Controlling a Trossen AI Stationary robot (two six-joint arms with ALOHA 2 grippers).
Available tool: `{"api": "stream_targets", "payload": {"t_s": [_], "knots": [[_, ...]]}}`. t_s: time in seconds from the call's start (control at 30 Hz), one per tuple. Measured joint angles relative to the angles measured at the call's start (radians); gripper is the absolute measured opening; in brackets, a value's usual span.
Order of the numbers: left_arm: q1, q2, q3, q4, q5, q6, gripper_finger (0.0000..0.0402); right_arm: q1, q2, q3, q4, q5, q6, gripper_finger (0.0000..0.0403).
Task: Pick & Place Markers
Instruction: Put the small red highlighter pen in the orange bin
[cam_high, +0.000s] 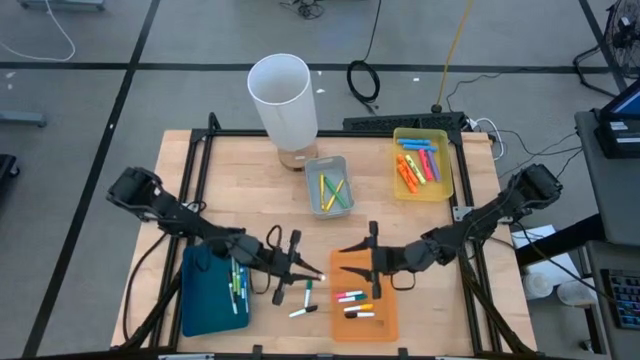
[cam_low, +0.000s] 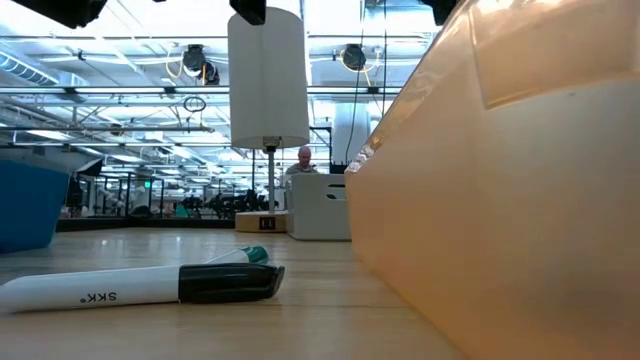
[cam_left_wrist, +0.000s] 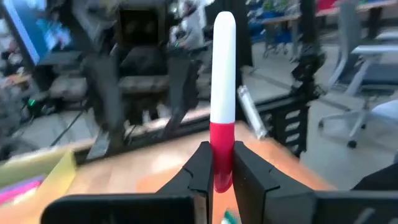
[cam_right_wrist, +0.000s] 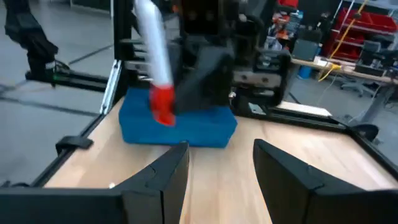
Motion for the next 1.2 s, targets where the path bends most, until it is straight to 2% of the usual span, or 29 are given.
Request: {"api": "stream_targets", "payload": {"t_s": [0.1,0.27,0.47,0.7,1.03,1.2], "knots": [[-0.002,0.015,0.018,-0.001,0.031,0.009,0.0039,-0.004,0.001,-0.001,0.051,-0.033,0.019,0.018],[0.007,0.015,0.043,-0.074,0.014,0.009,0.0039,0.01,0.017,0.0,0.127,-0.084,0.057,0.0213],[0.02,0.061,0.074,-0.118,0.015,-0.003,0.0039,0.025,0.089,0.0,0.261,-0.101,0.017,0.0228],[0.053,0.174,0.175,-0.123,0.039,0.017,0.0039,0.025,0.101,0.001,0.27,-0.113,0.035,0.0216],[0.036,0.173,0.21,-0.12,0.038,0.052,0.0039,0.024,0.101,0.0,0.224,-0.14,0.043,0.0206],[0.036,0.173,0.21,-0.106,0.038,0.052,0.0039,0.021,0.101,0.0,0.224,-0.139,0.042,0.0171]]}}
